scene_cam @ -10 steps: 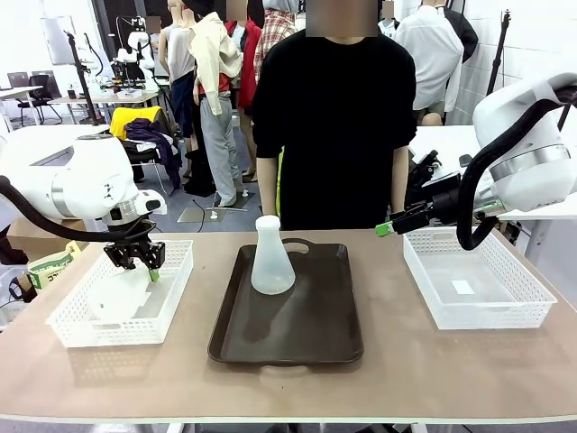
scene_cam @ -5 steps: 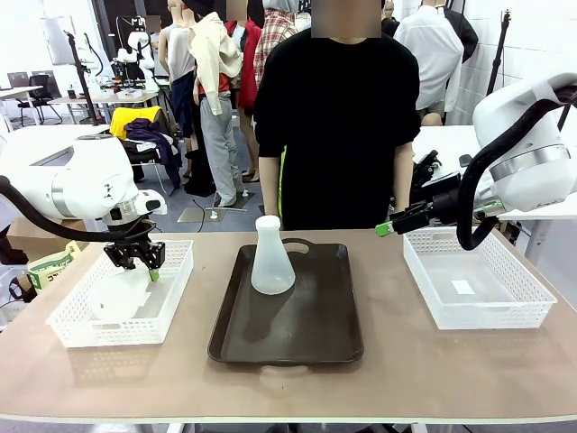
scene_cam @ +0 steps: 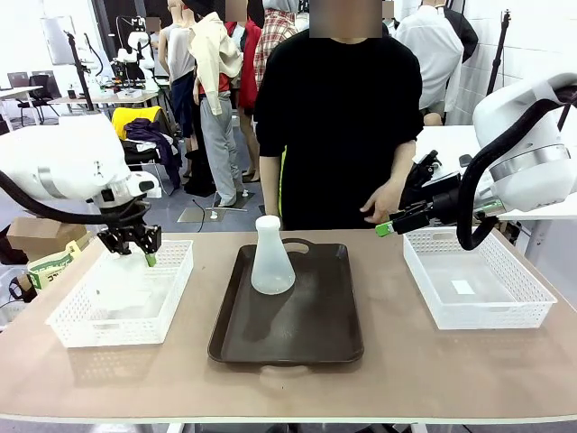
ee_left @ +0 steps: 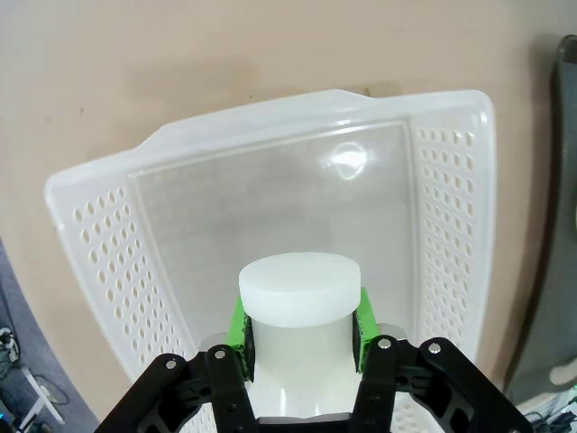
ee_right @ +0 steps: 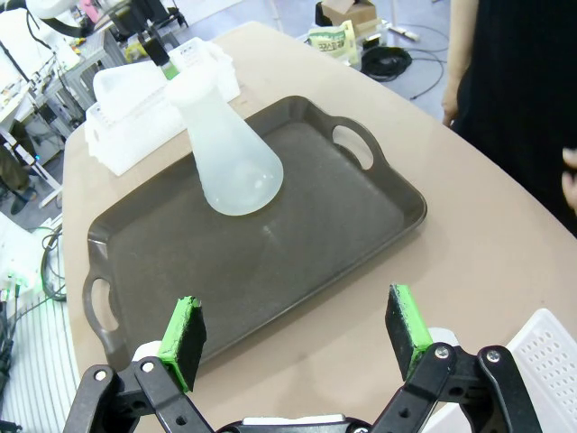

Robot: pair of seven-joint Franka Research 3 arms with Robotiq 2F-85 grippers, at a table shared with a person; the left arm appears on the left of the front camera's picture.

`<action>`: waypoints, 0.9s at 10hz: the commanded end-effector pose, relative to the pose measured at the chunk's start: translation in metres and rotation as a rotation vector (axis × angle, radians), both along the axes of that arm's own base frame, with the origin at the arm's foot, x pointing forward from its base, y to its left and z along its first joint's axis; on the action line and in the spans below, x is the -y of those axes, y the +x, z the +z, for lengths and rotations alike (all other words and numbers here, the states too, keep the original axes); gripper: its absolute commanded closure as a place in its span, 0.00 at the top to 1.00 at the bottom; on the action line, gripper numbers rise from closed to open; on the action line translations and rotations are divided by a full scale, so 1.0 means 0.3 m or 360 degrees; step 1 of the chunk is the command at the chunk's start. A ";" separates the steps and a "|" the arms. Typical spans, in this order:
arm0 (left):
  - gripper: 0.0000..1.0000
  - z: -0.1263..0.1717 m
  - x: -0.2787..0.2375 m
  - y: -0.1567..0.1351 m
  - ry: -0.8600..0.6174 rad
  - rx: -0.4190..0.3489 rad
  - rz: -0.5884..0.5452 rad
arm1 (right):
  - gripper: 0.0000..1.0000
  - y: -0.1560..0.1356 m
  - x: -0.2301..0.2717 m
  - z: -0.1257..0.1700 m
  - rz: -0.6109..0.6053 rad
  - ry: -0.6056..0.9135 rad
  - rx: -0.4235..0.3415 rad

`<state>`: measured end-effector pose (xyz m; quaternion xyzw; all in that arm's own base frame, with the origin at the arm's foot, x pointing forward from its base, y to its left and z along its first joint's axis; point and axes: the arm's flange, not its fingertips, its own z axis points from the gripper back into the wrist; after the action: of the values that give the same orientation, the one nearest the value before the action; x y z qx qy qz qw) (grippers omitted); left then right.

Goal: Prepare the laboratory tools.
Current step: Place the picked Big flask upright in the Handle tray as directed by the person.

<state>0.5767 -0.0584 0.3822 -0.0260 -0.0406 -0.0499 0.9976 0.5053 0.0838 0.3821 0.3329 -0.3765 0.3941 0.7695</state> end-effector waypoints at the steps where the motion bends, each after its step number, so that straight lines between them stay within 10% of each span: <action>1: 0.00 0.082 -0.019 -0.055 -0.0022 -0.0017 -0.0017 | 1.00 -0.001 0.002 0.001 0.0002 -0.0011 -0.0010; 9: 0.00 0.209 -0.013 -0.111 -0.0019 0.0070 -0.0036 | 1.00 -0.001 0.002 0.001 0.0002 -0.0011 -0.0010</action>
<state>0.5399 -0.0533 0.4455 -0.0320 -0.0622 -0.0601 0.9957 0.5053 0.0838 0.3821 0.3329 -0.3765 0.3941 0.7695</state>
